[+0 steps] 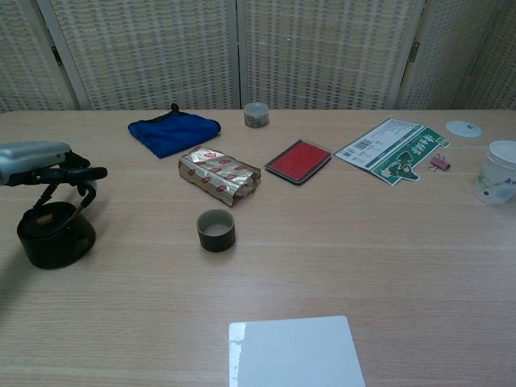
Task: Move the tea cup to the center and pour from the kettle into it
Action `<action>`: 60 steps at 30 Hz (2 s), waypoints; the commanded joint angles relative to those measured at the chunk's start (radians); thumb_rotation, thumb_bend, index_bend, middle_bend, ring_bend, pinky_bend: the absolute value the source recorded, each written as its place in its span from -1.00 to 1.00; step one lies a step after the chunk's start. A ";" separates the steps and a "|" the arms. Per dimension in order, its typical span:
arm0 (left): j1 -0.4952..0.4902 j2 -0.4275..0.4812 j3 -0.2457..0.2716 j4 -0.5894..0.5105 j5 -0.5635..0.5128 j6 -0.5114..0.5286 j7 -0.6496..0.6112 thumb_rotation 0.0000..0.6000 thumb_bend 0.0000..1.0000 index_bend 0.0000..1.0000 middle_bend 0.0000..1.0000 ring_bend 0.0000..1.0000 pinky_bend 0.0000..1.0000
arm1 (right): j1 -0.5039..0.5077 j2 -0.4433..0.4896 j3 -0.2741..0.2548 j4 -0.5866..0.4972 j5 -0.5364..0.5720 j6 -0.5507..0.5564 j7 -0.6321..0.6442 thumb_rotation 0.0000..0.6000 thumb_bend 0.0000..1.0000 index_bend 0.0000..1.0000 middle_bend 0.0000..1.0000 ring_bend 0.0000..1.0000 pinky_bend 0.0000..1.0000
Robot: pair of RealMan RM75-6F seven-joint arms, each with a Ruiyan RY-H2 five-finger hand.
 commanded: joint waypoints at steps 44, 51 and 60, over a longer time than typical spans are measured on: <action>0.160 0.305 0.136 -0.460 0.169 0.262 0.002 -1.00 -0.89 -0.08 -0.02 -0.32 -0.89 | -0.033 -0.007 0.051 0.000 -0.025 -0.051 0.022 1.00 -0.59 -0.62 -0.49 -0.71 -0.52; 0.183 0.289 0.132 -0.443 0.221 0.311 -0.043 0.11 -0.89 -0.13 -0.06 -0.33 -0.89 | -0.037 -0.005 0.055 -0.003 -0.024 -0.053 0.021 1.00 -0.59 -0.62 -0.49 -0.71 -0.52; 0.202 0.268 0.172 -0.411 0.289 0.336 0.024 1.00 -0.89 -0.47 -0.29 -0.41 -0.89 | -0.039 -0.003 0.059 0.001 -0.025 -0.060 0.032 1.00 -0.59 -0.62 -0.49 -0.71 -0.52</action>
